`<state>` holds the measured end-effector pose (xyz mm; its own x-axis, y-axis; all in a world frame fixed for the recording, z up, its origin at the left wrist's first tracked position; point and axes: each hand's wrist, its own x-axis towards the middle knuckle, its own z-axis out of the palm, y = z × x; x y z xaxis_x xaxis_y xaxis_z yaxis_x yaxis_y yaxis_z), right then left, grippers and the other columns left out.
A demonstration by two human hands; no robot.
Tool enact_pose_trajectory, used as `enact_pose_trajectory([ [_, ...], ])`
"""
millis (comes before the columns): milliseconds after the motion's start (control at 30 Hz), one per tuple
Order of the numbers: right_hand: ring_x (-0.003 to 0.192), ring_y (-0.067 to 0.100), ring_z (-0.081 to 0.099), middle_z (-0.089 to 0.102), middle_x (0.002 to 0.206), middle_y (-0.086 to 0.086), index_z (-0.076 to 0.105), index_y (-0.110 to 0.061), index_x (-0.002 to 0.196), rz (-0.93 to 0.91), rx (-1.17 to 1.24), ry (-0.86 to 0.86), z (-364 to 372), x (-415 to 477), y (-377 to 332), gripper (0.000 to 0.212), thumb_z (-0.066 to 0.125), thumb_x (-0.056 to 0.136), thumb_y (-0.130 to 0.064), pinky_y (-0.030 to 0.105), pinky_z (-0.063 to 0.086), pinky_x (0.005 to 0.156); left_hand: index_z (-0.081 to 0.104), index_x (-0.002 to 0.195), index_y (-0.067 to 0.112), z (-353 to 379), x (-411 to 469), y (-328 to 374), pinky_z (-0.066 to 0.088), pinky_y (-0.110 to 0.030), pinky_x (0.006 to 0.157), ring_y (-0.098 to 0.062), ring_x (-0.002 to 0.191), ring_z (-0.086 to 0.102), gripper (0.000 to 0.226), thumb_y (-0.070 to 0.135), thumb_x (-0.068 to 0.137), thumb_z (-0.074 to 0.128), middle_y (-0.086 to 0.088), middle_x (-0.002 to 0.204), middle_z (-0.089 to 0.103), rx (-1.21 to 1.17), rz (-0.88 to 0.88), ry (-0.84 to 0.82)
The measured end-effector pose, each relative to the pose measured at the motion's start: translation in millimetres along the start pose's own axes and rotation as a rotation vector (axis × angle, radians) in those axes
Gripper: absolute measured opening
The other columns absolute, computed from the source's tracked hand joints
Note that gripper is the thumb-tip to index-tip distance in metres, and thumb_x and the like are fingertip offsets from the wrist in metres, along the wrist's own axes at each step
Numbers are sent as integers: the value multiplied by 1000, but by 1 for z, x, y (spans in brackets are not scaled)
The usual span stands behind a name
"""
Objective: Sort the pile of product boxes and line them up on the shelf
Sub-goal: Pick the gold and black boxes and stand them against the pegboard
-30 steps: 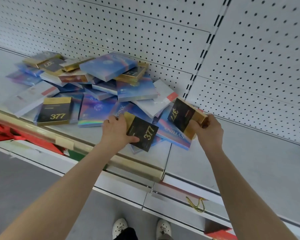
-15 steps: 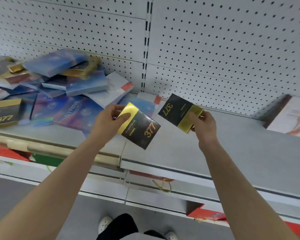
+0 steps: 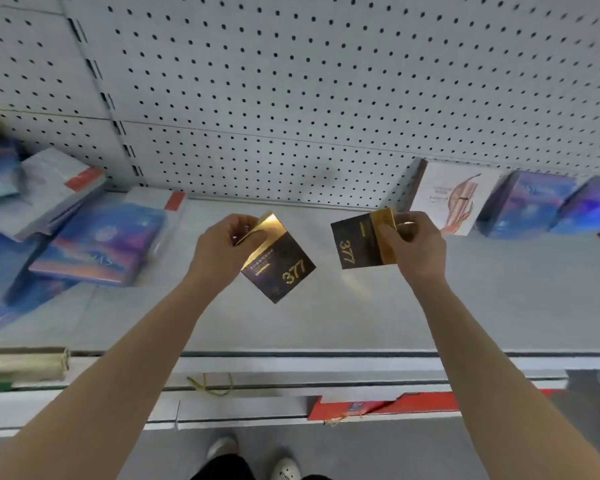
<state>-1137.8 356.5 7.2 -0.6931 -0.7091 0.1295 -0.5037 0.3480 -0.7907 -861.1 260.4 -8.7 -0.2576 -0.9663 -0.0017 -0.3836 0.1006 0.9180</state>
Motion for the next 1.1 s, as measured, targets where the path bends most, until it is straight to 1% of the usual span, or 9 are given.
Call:
enact_pose_trajectory([
  [100,81,12,61,65,86,-11,59,-26,101,-53,-36,-4,-6,31,4,21,69,85,-35,23,44,63,61,100,32,13,12,8,43,-17,67,-4,83,60,13,32,88,66,15,90,65,82,23,-24],
  [167,81,14,59,65,87,-8,60,-25,100,-103,-93,-30,-5,52,2,18,70,86,-30,25,44,64,61,100,32,15,24,7,43,-17,68,-3,84,60,13,32,88,66,16,91,65,93,25,-40],
  [300,87,19,58,62,94,-5,62,-23,107,-211,-247,-159,2,92,-9,20,67,88,-21,31,48,75,61,103,32,14,45,1,44,-17,73,-4,88,60,16,29,88,65,17,95,64,119,13,-74],
  [433,85,16,57,60,89,-8,64,-27,107,-290,-369,-257,17,129,-13,19,64,90,-19,41,50,88,59,106,32,16,62,-5,41,-12,70,-1,88,58,18,31,89,64,18,95,62,164,10,-91],
  [533,94,22,57,59,87,-13,64,-30,108,-355,-394,-336,29,149,-9,20,63,91,-20,48,47,91,60,105,32,18,67,-7,41,-12,70,0,88,59,16,32,89,64,18,94,64,158,-15,-77],
  [667,101,29,53,61,111,1,69,-26,110,-549,-442,-245,50,162,6,26,67,87,-15,43,45,88,60,102,33,23,69,-5,40,-10,67,1,84,59,13,31,90,63,19,91,64,169,-42,-47],
  [833,95,34,52,59,110,8,68,-18,111,-681,-465,-71,68,171,25,25,66,87,-11,43,45,82,61,104,31,30,70,-3,44,-14,69,-3,85,61,15,30,90,63,17,92,65,149,-72,-6],
  [967,94,33,48,54,111,10,64,-17,114,-735,-473,-24,73,175,30,28,63,87,-10,45,47,81,61,106,30,36,71,-2,42,-12,67,-1,84,61,16,31,90,62,18,91,64,167,-66,5],
  [1100,102,33,46,51,117,12,58,-14,120,-751,-538,-87,73,174,36,54,80,71,-19,48,46,87,60,108,29,41,71,-1,39,-8,65,2,83,59,17,31,91,61,21,90,62,185,-53,5],
])
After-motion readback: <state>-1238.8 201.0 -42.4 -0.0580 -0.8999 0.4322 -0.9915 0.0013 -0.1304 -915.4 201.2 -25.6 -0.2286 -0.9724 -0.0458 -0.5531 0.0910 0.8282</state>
